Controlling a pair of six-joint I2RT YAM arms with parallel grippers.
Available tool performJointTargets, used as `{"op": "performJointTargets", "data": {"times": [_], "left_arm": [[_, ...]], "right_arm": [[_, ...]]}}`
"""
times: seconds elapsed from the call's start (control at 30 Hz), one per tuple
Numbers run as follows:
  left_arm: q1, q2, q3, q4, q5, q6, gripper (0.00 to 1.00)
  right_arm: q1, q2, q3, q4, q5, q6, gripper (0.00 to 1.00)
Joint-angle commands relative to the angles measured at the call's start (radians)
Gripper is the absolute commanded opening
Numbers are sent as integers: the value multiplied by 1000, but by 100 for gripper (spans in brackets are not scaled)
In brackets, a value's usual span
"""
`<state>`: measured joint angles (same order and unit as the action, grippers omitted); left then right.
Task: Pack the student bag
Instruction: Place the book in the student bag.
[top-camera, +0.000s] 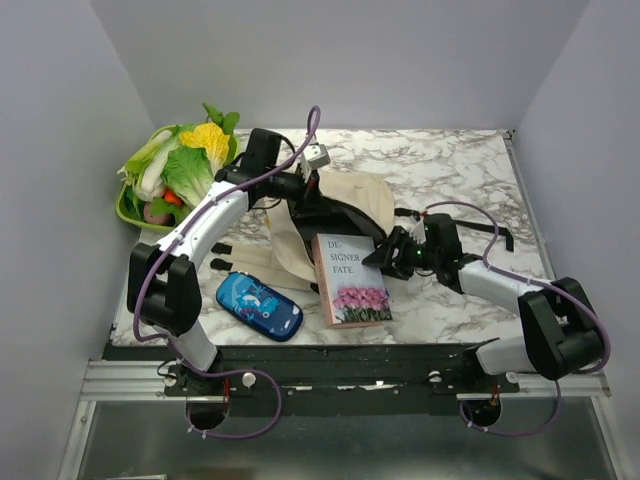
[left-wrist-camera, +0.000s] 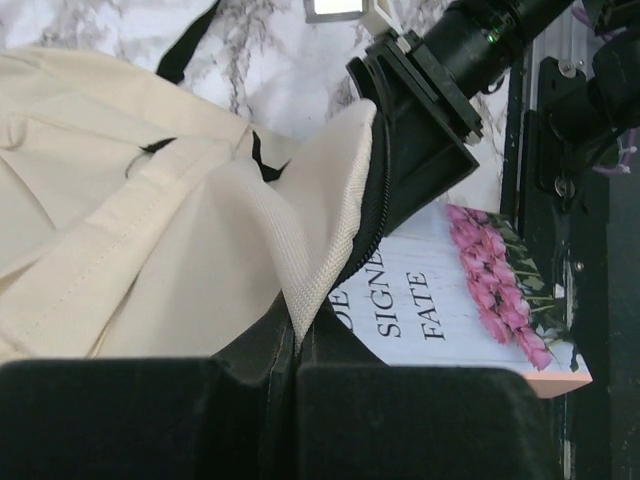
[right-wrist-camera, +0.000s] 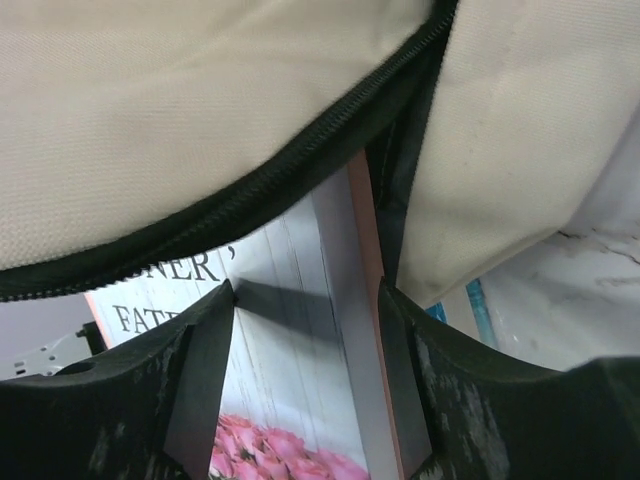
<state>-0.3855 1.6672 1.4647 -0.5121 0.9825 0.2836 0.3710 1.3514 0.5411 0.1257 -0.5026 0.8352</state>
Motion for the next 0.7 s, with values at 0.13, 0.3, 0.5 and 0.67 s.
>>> {"op": "performJointTargets", "data": {"times": [0.13, 0.3, 0.5, 0.67], "left_arm": [[-52, -41, -83, -113, 65, 141, 5], [-84, 46, 17, -525, 125, 437, 4], [-90, 216, 180, -963, 128, 859, 4], [-75, 83, 16, -616, 88, 626, 2]], "right_arm": [[-1, 130, 6, 29, 25, 70, 61], [-1, 117, 141, -123, 165, 114, 58], [2, 153, 215, -98, 165, 223, 30], [8, 143, 221, -82, 156, 194, 40]]}}
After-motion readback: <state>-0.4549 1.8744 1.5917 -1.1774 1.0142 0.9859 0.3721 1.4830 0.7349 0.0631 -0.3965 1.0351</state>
